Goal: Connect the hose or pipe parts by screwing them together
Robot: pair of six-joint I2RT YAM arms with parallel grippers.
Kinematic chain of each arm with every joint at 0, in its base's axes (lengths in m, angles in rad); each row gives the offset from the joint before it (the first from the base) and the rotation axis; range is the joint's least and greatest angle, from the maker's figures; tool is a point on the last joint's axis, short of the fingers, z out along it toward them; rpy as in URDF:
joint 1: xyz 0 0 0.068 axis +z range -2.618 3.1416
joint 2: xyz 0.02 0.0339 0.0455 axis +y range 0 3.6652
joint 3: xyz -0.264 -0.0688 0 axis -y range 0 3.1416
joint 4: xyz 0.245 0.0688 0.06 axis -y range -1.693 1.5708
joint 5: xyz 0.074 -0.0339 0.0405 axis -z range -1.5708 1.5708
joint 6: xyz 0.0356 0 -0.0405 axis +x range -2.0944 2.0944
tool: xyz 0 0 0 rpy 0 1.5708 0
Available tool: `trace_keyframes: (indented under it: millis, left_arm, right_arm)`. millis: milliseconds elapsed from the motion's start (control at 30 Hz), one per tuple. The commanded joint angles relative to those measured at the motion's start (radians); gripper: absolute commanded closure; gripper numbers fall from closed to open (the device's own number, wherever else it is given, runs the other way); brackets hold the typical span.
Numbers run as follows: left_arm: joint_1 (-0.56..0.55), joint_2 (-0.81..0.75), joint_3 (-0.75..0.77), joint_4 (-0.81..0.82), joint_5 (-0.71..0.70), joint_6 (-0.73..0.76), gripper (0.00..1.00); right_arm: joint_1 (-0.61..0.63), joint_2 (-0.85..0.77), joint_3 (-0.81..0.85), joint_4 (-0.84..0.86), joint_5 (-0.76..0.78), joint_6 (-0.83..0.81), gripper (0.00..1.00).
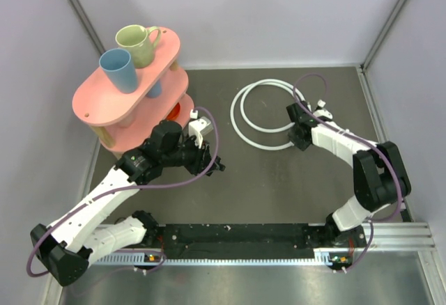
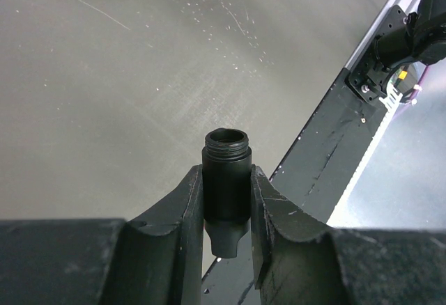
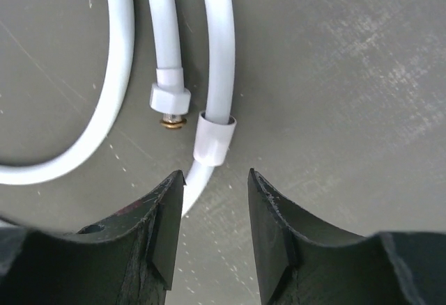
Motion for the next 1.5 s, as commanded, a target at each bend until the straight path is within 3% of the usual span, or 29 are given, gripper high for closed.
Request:
trace_keyframes:
  millis: [0,967,1067,1133,1200,1300,1467]
  left_arm:
    - [-0.003,-0.014,-0.007,0.076,-0.003,-0.008,1.0]
    - [-0.003,-0.015,-0.007,0.073,-0.008,-0.005,1.0]
    - [-0.003,-0.014,-0.007,0.075,-0.011,-0.005,1.0]
    - [-0.003,-0.014,-0.007,0.075,-0.011,-0.005,1.0]
    - [-0.003,-0.012,-0.008,0.075,-0.018,-0.005,1.0]
    - [-0.003,-0.011,-0.01,0.076,-0.024,-0.005,1.0]
    - [-0.003,-0.006,-0.008,0.075,-0.027,-0.008,1.0]
  right_arm:
    - [-0.016,0.066,0.096,0.015,0.03,0.073,0.58]
    - [-0.042,0.162,0.031,0.048,0.032,0.174,0.66]
    - [-0.043,0.165,0.028,0.066,0.026,0.174,0.72]
    - [-0.053,0.163,0.024,0.08,0.036,0.164,0.88]
    - [-0.074,0.162,0.038,0.112,0.044,0.116,1.0]
    - [-0.158,0.128,0.11,0.143,0.078,-0.023,1.0]
    - [-0.266,0.096,0.326,0.232,0.095,-0.505,1.0]
